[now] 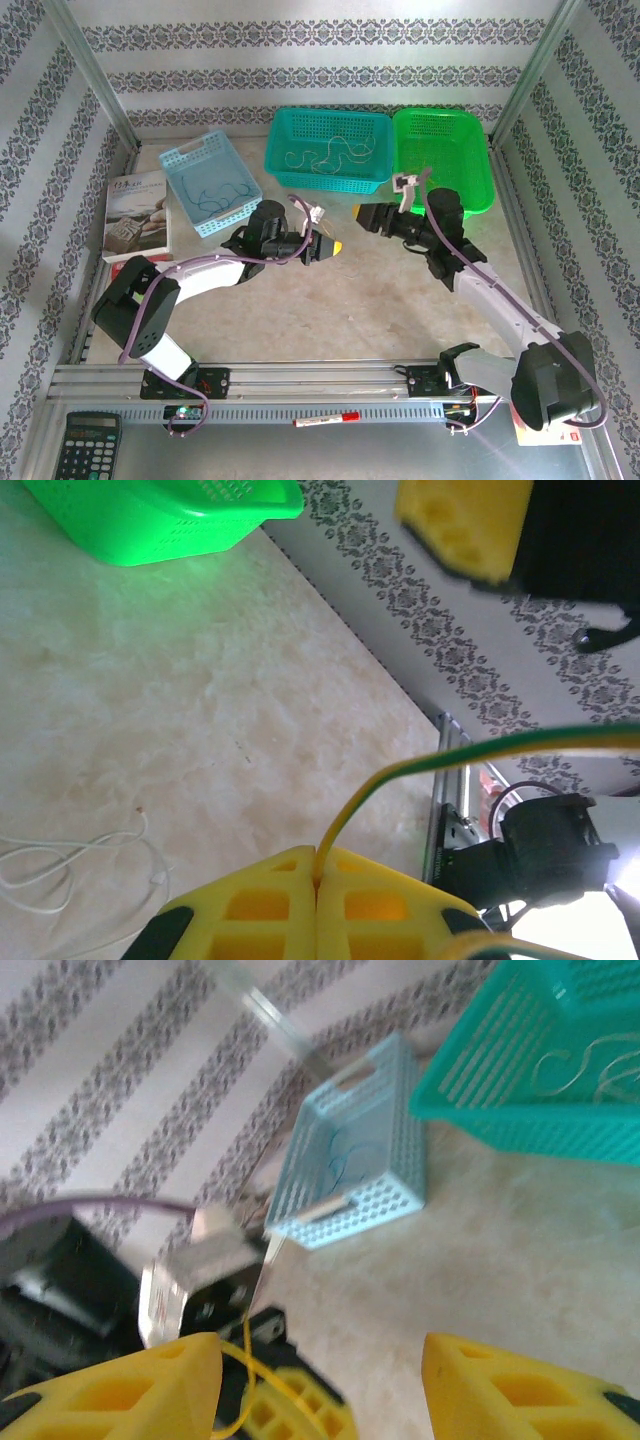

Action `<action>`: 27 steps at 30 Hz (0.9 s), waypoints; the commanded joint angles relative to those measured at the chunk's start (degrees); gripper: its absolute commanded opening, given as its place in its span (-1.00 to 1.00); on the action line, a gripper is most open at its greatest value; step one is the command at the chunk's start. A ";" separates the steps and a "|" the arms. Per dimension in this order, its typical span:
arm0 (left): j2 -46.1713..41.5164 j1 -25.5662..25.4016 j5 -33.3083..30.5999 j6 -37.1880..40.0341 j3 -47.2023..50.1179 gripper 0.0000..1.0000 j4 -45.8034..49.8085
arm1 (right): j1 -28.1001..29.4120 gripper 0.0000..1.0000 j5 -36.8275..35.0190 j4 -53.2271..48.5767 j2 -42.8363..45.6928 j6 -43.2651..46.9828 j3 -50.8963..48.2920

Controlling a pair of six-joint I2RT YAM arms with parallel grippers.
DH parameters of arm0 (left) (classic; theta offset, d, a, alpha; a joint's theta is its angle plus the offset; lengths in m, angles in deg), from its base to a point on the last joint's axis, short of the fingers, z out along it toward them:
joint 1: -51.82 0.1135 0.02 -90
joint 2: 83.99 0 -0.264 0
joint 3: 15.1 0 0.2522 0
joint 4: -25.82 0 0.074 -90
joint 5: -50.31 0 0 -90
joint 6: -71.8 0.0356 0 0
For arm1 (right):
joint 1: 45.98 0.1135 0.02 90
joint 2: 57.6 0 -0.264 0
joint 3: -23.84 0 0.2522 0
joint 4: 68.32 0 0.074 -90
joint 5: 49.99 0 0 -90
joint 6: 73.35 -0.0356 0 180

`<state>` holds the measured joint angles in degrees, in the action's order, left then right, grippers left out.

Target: Untangle the cables

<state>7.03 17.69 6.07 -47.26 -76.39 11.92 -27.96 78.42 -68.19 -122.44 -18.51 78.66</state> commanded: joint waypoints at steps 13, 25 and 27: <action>0.77 -0.46 4.07 -1.88 -3.15 -1.00 -2.58 | 5.18 -0.09 4.85 0.57 -3.53 4.36 -0.29; 1.08 -0.42 5.13 -2.13 -3.61 -1.00 -2.33 | 5.53 -0.19 4.94 1.84 -7.15 4.02 1.98; 1.17 -0.50 5.19 -2.16 -3.63 -1.00 -2.31 | 5.75 -0.25 5.05 1.92 -7.75 4.01 2.59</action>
<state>7.49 17.69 9.65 -48.73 -78.29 11.70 -23.19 82.14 -68.60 -129.46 -15.88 78.88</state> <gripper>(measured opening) 0.053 0.389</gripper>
